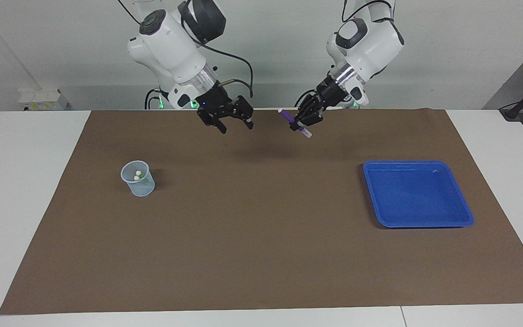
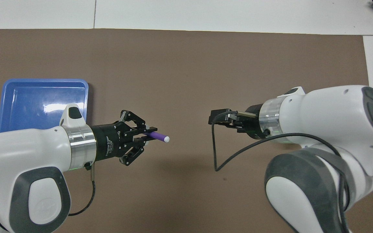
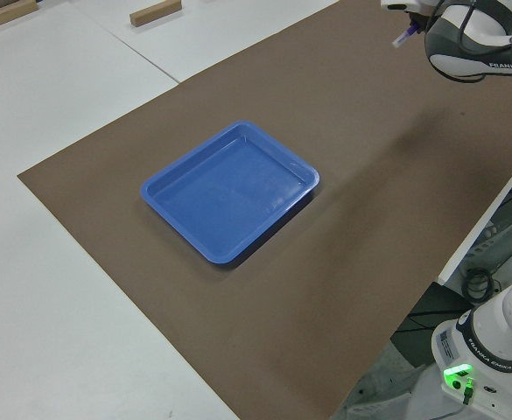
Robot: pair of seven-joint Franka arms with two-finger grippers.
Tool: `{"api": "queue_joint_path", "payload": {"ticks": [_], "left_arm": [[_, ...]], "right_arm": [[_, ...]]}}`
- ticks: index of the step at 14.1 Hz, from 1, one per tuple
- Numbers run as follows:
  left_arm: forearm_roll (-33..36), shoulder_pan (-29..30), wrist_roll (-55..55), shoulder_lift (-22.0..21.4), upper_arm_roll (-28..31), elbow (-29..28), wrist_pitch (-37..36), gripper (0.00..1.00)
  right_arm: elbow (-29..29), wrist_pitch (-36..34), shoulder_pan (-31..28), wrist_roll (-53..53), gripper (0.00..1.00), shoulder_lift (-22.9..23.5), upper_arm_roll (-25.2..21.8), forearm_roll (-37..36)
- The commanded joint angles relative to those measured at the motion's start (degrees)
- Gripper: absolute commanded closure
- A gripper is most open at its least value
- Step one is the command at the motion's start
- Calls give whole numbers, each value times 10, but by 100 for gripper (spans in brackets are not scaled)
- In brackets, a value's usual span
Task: Right arm passes pens to left for tray arrangement
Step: 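Lower the purple pen into the blue tray with the left gripper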
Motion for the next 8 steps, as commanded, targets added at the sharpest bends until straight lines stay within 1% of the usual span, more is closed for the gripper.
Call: {"api": "queue_joint_path", "payload": {"ticks": [1, 2, 3, 5, 7, 8], "left_arm": [[61, 62, 102, -13, -2, 19, -106, 100], [85, 77, 138, -12, -1, 28, -136, 100], [107, 89, 182, -12, -1, 31, -160, 100], [179, 111, 295, -12, -1, 36, -202, 100], [234, 140, 398, -12, -1, 41, -229, 100], [261, 150, 443, -12, -1, 43, -238, 100]], "right_arm": [[-9, -50, -35, -122, 0, -18, 7, -116], [-14, -58, -49, -185, 0, -22, 7, -154], [-21, -60, -68, -253, 0, -26, 7, -173], [-46, -44, -122, -379, 0, -29, 7, -186], [-65, -21, -163, -450, 15, -29, 8, -193], [-77, -18, -166, -459, 24, -28, 8, -193]]}}
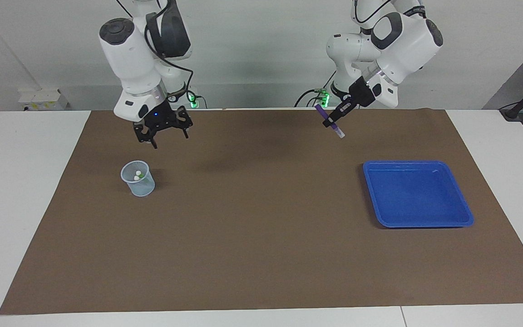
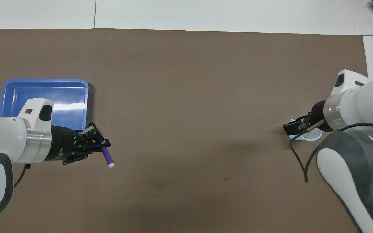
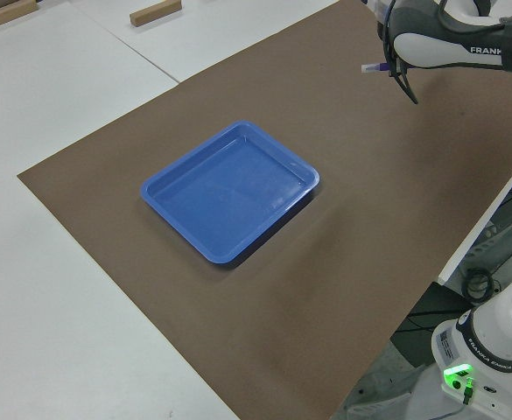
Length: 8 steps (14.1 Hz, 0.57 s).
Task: Right arm passes pens to left for tray arrangement
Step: 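Lower the purple pen into the blue tray with the left gripper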
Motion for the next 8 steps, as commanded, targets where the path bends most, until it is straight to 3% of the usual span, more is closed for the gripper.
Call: {"api": "queue_joint_path", "payload": {"ticks": [1, 4, 8], "left_arm": [[69, 34, 120, -4, -4, 9, -33, 100], [134, 57, 222, 0, -4, 9, -38, 100], [186, 83, 332, 41, -4, 15, -20, 100]], "right_arm": [[-49, 32, -17, -35, 30, -15, 10, -12], [-71, 79, -17, -59, 48, -2, 10, -19], [-71, 116, -30, -108, 49, 15, 10, -33]]}}
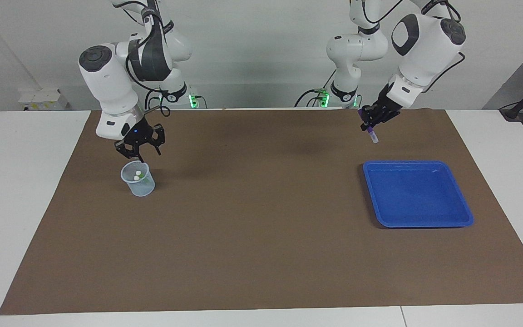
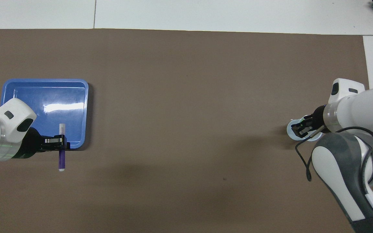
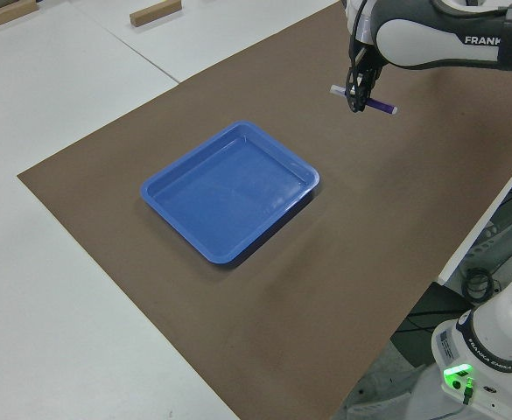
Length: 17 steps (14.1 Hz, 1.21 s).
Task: Right arm passes pens to left for tray arrangement
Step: 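Lower the purple pen into the blue tray with the left gripper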
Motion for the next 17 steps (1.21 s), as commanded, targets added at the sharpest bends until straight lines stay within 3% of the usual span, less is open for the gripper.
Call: {"api": "queue_joint_path", "payload": {"ticks": [1, 12, 17], "left_arm": [[41, 13, 49, 42, -5, 20, 7, 100], [80, 34, 60, 171, -5, 25, 165, 100], [84, 36, 60, 241, -4, 65, 206, 100]], "right_arm": [[-5, 38, -17, -48, 49, 15, 3, -13], [-5, 83, -35, -75, 48, 52, 3, -13], [-11, 75, -48, -74, 49, 52, 4, -13]]}}
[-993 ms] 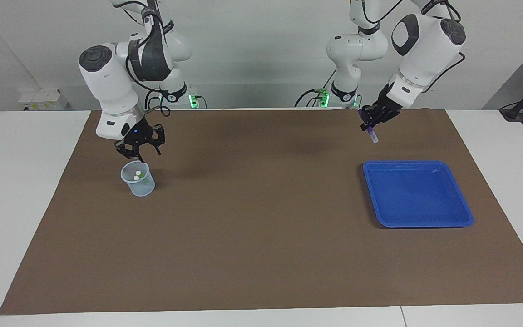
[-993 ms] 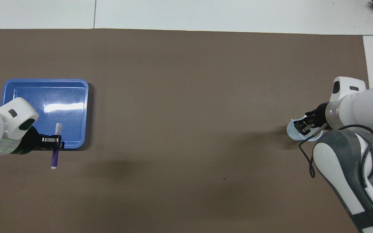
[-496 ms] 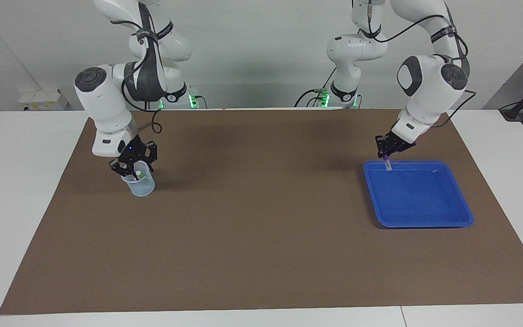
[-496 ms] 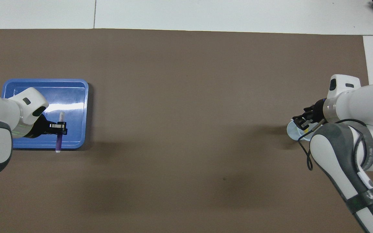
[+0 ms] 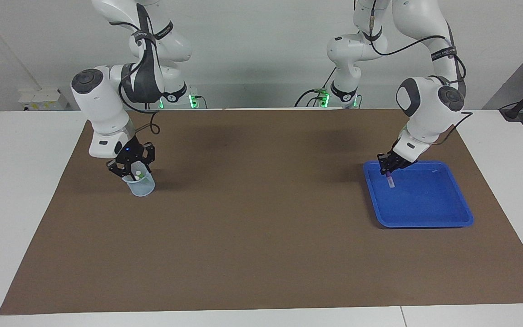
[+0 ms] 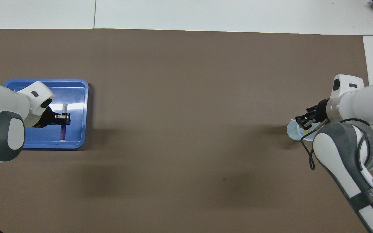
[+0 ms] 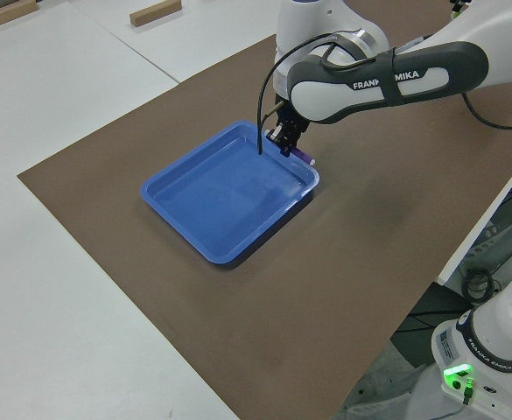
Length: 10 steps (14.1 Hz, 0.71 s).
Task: Right arm passes pens to left for tray arrangement
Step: 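Lower the purple pen into the blue tray with the left gripper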
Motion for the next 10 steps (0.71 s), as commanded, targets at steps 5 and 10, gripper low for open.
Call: {"api": "queue_joint_path", "payload": {"ticks": [5, 10], "left_arm": [[54, 18, 6, 90, -5, 38, 67, 100], [61, 30, 27, 101, -5, 27, 92, 100]], "right_arm": [[-7, -11, -18, 4, 54, -1, 8, -10], [-7, -23, -12, 29, 57, -3, 8, -3]]}}
